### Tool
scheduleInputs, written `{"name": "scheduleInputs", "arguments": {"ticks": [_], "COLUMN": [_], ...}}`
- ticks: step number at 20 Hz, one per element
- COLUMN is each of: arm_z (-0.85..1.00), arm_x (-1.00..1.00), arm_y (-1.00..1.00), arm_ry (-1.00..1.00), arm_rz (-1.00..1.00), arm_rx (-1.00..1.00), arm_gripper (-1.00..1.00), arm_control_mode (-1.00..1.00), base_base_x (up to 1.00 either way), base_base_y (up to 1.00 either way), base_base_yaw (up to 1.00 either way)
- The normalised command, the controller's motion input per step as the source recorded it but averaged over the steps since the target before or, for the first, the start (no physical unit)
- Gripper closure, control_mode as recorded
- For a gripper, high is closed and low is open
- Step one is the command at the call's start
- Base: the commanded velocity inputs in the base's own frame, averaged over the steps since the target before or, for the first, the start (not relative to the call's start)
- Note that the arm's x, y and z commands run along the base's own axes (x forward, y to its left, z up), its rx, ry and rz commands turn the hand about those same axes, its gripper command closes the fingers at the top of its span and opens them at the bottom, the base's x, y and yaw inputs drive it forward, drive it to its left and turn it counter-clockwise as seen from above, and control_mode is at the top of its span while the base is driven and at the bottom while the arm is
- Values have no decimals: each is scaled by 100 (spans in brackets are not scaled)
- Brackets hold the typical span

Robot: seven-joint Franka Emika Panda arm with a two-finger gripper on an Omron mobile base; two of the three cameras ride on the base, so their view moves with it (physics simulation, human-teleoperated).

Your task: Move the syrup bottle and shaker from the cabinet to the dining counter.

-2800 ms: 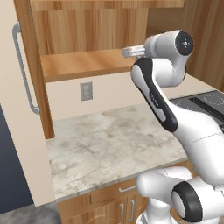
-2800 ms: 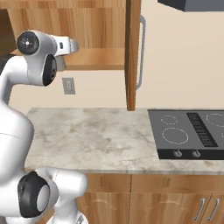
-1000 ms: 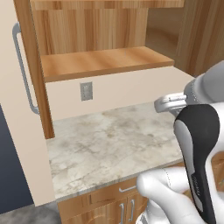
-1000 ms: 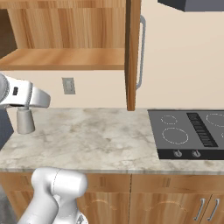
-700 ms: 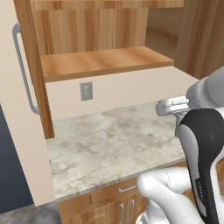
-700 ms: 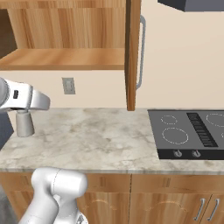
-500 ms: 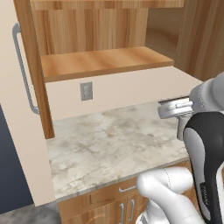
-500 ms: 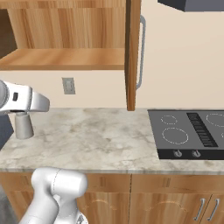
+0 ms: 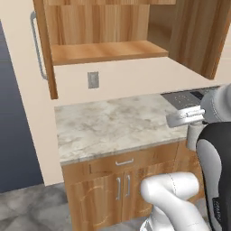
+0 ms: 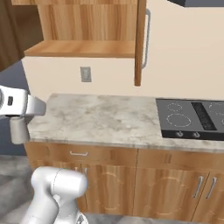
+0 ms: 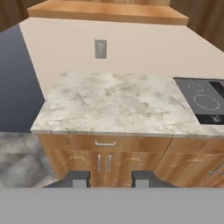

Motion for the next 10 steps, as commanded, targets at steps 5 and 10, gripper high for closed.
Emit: {"name": "scheduleInputs", "arguments": {"ticks": [5, 10], "arm_z": [0, 0], "arm_x": [0, 0], "arm_y": [0, 0], "arm_ry": [0, 0], "arm_rz": [0, 0], "arm_rx": [0, 0], "arm_gripper": [100, 100], "arm_control_mode": [100, 100], "base_base_x": [-1, 0], "base_base_y": [32, 14], "base_base_yaw": [52, 81]}}
